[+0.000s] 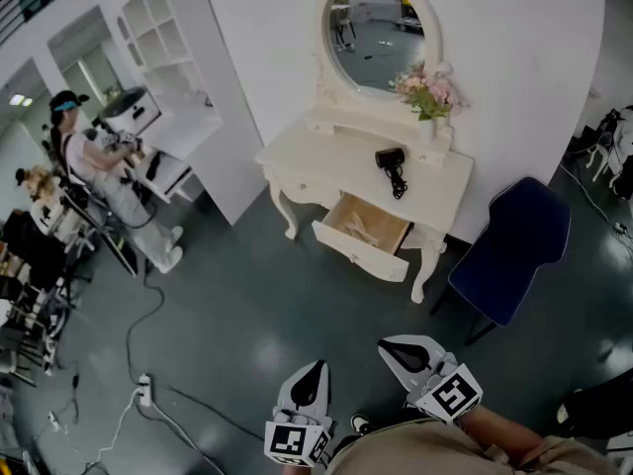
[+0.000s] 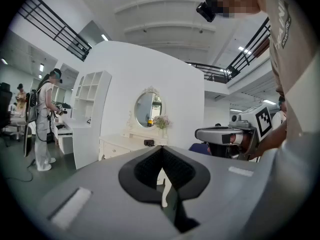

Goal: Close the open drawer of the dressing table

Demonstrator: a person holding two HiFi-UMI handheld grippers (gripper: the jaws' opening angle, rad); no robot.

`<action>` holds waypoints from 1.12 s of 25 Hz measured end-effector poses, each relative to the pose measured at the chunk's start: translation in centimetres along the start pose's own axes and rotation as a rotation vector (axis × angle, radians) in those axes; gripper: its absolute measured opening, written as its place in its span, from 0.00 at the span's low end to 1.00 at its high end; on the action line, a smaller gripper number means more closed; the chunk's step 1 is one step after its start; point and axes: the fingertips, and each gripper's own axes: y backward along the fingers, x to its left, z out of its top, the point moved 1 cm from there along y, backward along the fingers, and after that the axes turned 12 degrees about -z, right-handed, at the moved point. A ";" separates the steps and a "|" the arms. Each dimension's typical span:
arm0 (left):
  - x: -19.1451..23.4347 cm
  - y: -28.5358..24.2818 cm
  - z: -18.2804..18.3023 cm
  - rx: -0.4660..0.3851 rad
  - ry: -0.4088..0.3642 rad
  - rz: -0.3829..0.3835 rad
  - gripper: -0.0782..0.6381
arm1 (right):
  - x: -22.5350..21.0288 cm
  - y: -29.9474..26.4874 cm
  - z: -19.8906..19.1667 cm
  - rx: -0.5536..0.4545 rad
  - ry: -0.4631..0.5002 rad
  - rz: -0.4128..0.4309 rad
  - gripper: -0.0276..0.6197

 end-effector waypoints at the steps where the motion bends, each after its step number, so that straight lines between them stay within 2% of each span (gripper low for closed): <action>1: 0.0 0.1 -0.6 -0.004 -0.001 -0.006 0.13 | 0.0 -0.1 0.0 -0.002 -0.001 -0.005 0.05; 5: 0.5 0.8 -1.0 -0.008 0.007 -0.005 0.13 | 0.2 -0.7 -0.9 0.019 0.001 -0.035 0.05; 12: 3.2 0.2 -2.7 0.038 0.033 -0.019 0.13 | -0.6 -2.2 -5.4 0.106 -0.058 -0.084 0.05; 17: 7.0 -4.1 -2.0 0.056 0.034 -0.009 0.13 | -3.9 -6.5 -7.0 0.124 -0.076 -0.098 0.05; 20: 9.2 -7.8 -1.0 0.043 0.035 -0.009 0.13 | -6.5 -9.6 -7.4 0.110 -0.032 -0.088 0.05; 24: 11.6 -11.8 1.0 0.053 0.005 -0.012 0.13 | -9.9 -13.0 -6.1 0.121 0.031 -0.056 0.05; 28: 13.8 -14.7 2.0 0.070 -0.002 0.001 0.13 | -12.7 -16.0 -5.3 0.094 0.033 -0.047 0.05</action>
